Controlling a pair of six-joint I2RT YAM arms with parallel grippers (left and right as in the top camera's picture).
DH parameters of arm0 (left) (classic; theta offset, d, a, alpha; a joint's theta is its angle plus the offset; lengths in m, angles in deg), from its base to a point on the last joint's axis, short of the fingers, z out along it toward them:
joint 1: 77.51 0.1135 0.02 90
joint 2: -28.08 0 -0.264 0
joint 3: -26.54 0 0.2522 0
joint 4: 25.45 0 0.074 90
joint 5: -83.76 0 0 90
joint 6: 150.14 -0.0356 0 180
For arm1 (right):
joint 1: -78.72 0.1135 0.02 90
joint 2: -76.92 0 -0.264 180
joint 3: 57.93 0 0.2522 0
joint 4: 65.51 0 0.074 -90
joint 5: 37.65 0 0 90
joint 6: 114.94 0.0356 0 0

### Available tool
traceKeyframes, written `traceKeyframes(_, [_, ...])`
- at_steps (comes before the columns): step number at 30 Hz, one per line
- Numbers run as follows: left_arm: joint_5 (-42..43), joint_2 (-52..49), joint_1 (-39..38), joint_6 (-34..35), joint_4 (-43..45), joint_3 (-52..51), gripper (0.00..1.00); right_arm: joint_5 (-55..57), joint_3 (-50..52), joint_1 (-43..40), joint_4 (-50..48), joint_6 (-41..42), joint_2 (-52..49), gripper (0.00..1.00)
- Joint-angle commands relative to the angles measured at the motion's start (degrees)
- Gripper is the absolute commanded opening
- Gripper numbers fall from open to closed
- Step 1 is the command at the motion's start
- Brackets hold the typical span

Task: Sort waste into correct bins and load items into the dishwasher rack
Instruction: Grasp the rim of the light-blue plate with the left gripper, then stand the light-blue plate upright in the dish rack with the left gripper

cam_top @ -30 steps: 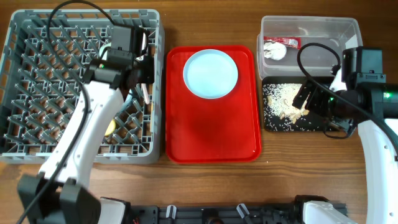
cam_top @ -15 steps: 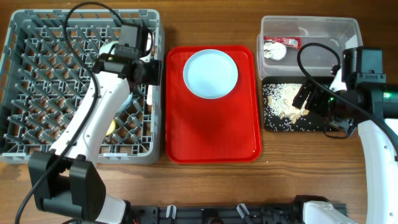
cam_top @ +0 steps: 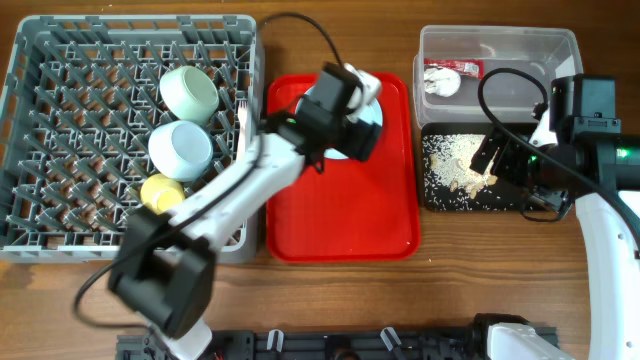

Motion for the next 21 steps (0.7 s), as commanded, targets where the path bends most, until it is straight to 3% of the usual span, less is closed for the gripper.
traceKeyframes(1, [-1.4, -7.28, -2.14, -1.09, 0.22, -0.15, 0.86, 0.11, -0.59, -0.04, -0.13, -0.57, 0.61, 1.0])
traceKeyframes(8, [-5.95, -14.34, -2.49, -1.09, -3.76, -0.15, 0.79, 0.13, -0.59, -0.04, -0.15, -0.59, 0.61, 1.0])
traceKeyframes(10, [-5.88, -14.38, -2.58, -1.03, -5.53, -0.15, 0.67, 0.13, -0.59, -0.04, -0.22, -0.59, 0.61, 1.0])
traceKeyframes(12, [-5.88, -14.38, -2.86, -0.87, -6.71, -0.15, 0.47, 0.11, -0.59, -0.04, -0.37, -0.59, 0.61, 1.0])
traceKeyframes(13, [-5.88, -14.38, -3.19, -0.87, -7.48, -0.15, 0.31, 0.13, -0.59, -0.04, -0.37, -0.59, 0.61, 1.0])
traceKeyframes(14, [-5.86, -14.38, -3.54, -0.87, -7.61, -0.15, 0.25, 0.13, -0.59, -0.04, -0.37, -0.59, 0.61, 1.0])
traceKeyframes(19, [-5.88, -14.21, -5.86, -0.9, -7.23, -0.09, 0.04, 0.13, -0.59, -0.04, -0.37, -0.61, 0.61, 1.0])
traceKeyframes(21, [-5.9, -13.53, -6.64, -0.9, -7.43, 0.48, 0.04, 0.13, -0.59, -0.04, -0.35, -0.61, 0.61, 1.0])
